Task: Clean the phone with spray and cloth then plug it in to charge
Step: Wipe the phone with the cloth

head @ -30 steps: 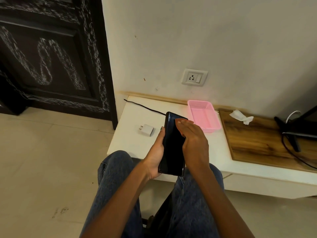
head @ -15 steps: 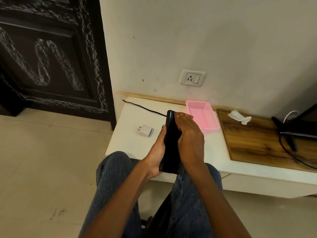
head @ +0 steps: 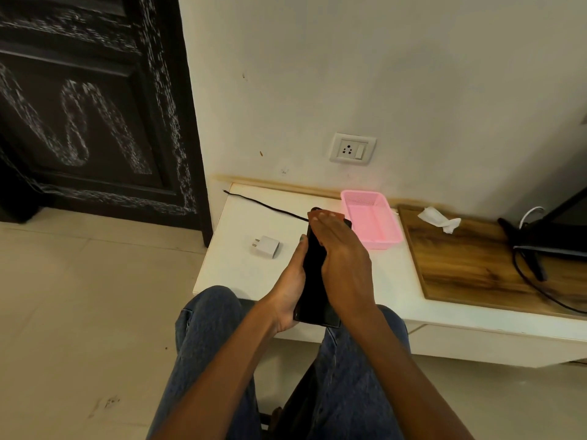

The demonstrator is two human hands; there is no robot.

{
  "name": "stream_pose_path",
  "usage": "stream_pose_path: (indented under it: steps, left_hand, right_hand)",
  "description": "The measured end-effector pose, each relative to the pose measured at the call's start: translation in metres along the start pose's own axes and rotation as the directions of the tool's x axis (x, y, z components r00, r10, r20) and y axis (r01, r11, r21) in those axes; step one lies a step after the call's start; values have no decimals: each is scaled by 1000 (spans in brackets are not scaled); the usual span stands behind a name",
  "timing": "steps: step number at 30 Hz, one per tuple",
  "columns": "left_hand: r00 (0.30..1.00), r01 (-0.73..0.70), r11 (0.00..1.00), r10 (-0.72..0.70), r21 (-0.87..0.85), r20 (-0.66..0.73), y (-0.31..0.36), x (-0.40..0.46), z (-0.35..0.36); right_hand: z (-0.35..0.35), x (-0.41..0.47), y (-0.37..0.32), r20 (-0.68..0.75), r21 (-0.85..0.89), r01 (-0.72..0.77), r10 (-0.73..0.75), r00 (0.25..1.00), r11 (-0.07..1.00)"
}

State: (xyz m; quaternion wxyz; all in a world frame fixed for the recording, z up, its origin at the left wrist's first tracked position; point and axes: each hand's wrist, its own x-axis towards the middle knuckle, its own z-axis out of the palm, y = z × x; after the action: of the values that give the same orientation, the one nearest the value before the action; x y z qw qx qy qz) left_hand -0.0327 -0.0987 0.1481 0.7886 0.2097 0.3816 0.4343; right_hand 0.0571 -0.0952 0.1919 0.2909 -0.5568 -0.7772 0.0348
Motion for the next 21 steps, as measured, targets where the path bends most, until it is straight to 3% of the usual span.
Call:
stream_pose_path:
  steps: [3,10,13,21]
  left_hand:
    - [1000,0,1000,0,28,17,-1,-1,-4]
    - [1000,9,995,-10,98,10,1,-1,2]
    - [1000,-5,994,4,105,13,1,-2,-3]
    - [999,19,988,-23,155,27,0,-2,3]
  right_hand:
    - [-3,-5,6,23,-1,28,-28,999,1000]
    - [0,6,3,-125,-1,-54,53,991,999]
    - [4,-5,1,-66,5,-26,26,997,1000]
    - [-10,7,5,-93,-63,-63,57,994,996]
